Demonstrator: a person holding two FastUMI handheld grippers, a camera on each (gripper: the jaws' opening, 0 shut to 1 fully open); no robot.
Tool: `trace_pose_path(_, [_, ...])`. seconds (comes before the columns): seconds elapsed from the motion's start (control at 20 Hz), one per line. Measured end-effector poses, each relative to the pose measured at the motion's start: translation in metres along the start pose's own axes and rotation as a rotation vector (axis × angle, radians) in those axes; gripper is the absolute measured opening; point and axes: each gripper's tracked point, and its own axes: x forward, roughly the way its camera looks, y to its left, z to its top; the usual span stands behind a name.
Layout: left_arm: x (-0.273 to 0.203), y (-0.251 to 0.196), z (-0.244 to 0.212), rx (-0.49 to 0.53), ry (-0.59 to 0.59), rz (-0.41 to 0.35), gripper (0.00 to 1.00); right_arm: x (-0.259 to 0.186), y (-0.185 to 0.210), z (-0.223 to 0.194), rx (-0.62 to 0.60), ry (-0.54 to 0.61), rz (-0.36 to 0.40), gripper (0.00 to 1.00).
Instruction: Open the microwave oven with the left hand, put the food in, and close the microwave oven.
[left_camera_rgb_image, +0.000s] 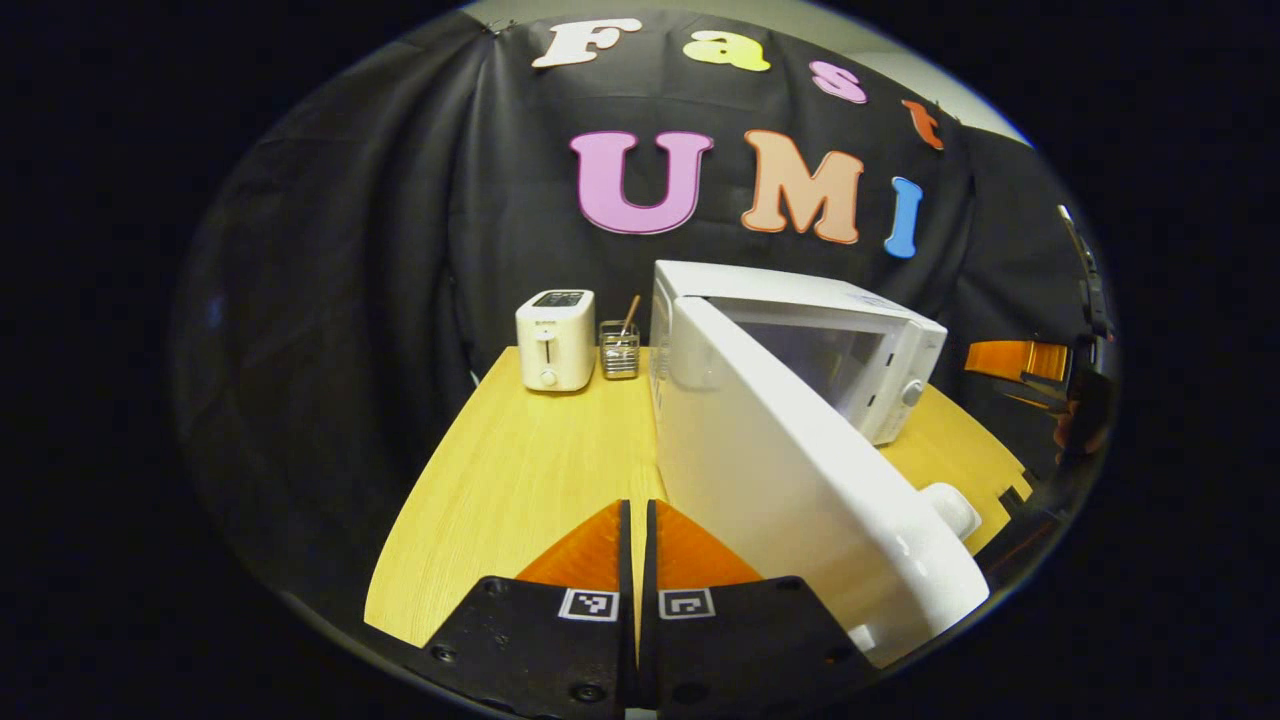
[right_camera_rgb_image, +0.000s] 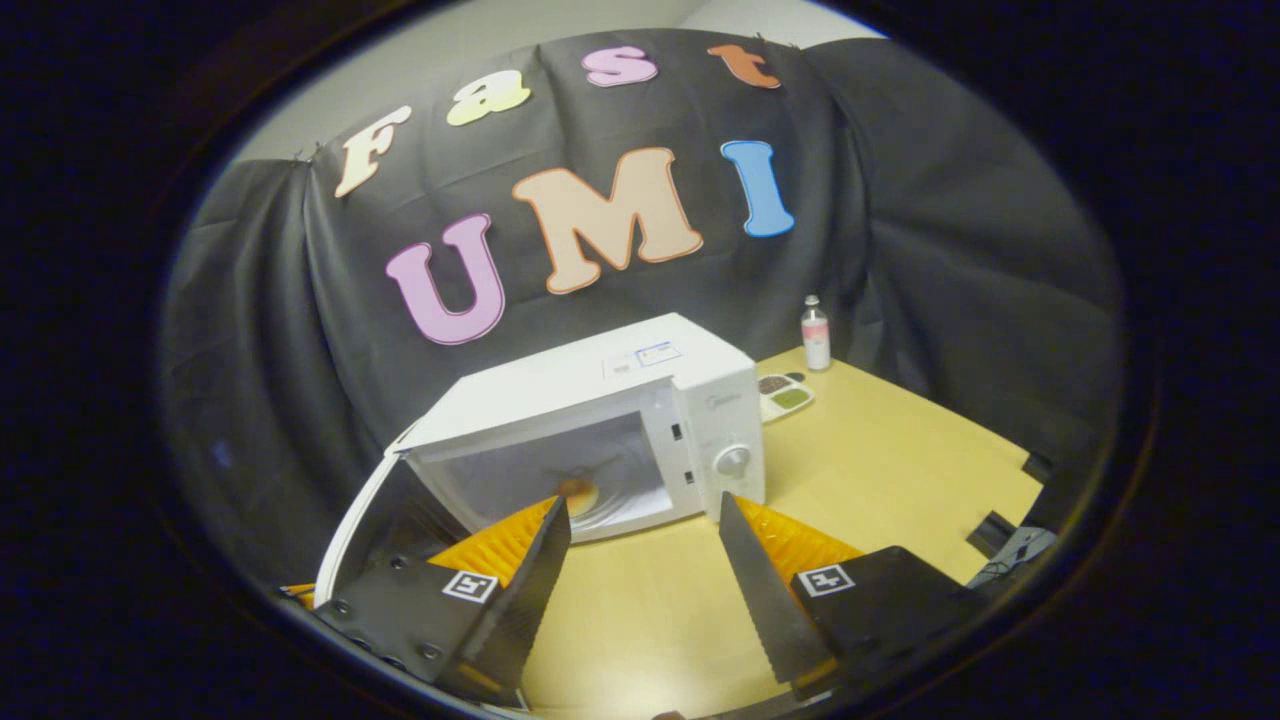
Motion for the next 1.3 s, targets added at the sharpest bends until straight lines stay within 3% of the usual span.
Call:
trace_pose_path(0.05, [-0.001, -0.01, -0.001, 0.005, 0.002, -0.023, 0.0, -0.006, -0.008, 0.001, -0.003, -0.004, -0.014, 0.87])
trace_pose_path(0.3, [-0.002, -0.045, -0.003, 0.014, 0.021, -0.089, 0.0, -0.032, -0.05, 0.016, -0.015, -0.021, -0.077, 0.87])
trace_pose_path(0.55, [0.0, -0.078, 0.002, 0.001, 0.014, -0.089, 0.0, -0.042, -0.09, 0.039, -0.047, -0.042, -0.099, 0.87])
trace_pose_path(0.85, [0.001, -0.135, 0.005, -0.027, 0.009, -0.075, 0.0, -0.035, -0.133, 0.071, -0.12, -0.06, -0.074, 0.87])
trace_pose_path(0.9, [0.003, -0.145, 0.007, -0.032, 0.002, -0.071, 0.0, -0.032, -0.137, 0.076, -0.125, -0.062, -0.062, 0.93])
trace_pose_path(1.05, [0.01, -0.174, 0.01, -0.05, -0.011, -0.057, 0.0, -0.022, -0.148, 0.084, -0.145, -0.058, -0.021, 0.93])
trace_pose_path(1.1, [0.011, -0.183, 0.012, -0.058, -0.02, -0.053, 0.0, -0.019, -0.152, 0.086, -0.152, -0.056, -0.008, 0.87])
trace_pose_path(1.2, [0.018, -0.199, 0.017, -0.07, -0.037, -0.043, 0.0, -0.015, -0.157, 0.091, -0.158, -0.054, 0.017, 0.87])
trace_pose_path(1.25, [0.022, -0.207, 0.019, -0.075, -0.047, -0.039, 0.0, -0.014, -0.161, 0.093, -0.158, -0.052, 0.03, 0.98])
trace_pose_path(1.3, [0.026, -0.214, 0.021, -0.079, -0.053, -0.038, 0.0, -0.013, -0.163, 0.096, -0.155, -0.052, 0.041, 0.88])
